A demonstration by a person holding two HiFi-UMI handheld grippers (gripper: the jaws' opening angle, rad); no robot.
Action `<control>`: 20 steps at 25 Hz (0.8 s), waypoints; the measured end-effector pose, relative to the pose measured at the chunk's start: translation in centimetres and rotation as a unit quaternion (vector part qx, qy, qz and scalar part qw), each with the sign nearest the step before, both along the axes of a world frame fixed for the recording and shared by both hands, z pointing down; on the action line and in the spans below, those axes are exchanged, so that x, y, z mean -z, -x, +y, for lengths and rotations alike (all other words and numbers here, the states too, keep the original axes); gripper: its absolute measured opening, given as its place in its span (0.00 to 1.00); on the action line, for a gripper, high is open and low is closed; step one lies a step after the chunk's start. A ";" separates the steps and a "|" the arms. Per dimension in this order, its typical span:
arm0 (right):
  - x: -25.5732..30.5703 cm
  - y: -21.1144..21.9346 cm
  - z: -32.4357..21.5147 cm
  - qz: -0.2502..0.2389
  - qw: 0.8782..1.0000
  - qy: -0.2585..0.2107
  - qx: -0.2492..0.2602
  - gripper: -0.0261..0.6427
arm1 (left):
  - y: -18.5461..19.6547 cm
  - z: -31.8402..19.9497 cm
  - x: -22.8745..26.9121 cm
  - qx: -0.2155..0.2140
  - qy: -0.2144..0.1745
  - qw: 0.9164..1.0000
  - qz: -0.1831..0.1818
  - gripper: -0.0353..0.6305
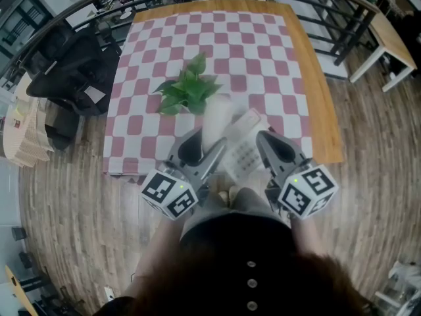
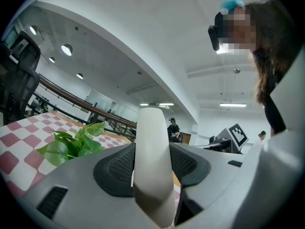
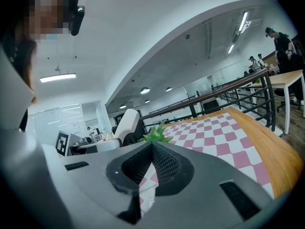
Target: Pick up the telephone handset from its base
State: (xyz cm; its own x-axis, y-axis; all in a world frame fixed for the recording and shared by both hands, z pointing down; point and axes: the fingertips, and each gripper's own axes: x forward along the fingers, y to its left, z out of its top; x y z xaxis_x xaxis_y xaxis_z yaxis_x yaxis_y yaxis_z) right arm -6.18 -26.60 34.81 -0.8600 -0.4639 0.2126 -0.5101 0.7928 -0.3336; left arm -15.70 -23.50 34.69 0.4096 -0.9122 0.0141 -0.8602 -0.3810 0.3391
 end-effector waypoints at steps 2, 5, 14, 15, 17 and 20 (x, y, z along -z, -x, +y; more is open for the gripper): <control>-0.1 -0.1 -0.1 -0.001 1.000 0.004 -0.004 0.05 | 0.1 0.0 0.1 0.001 -0.001 1.000 0.000 0.38; -0.2 -0.2 -0.2 -0.001 1.000 0.007 -0.005 0.05 | 0.1 -0.1 0.1 0.001 -0.001 1.000 0.001 0.38; -0.6 -0.4 -0.4 0.000 1.000 0.012 -0.010 0.05 | -0.1 -0.3 -0.2 -0.003 0.001 1.000 0.004 0.38; -0.7 -0.5 -0.4 0.000 1.000 0.013 -0.011 0.05 | -0.1 -0.4 -0.2 -0.003 0.002 1.000 0.004 0.38; -0.8 -0.7 -0.6 0.000 1.000 0.014 -0.015 0.05 | -0.1 -0.4 -0.3 -0.001 0.005 1.000 0.005 0.38; -0.8 -0.9 -0.8 0.000 1.000 0.016 -0.020 0.05 | -0.1 -0.5 -0.4 0.000 0.008 1.000 0.005 0.38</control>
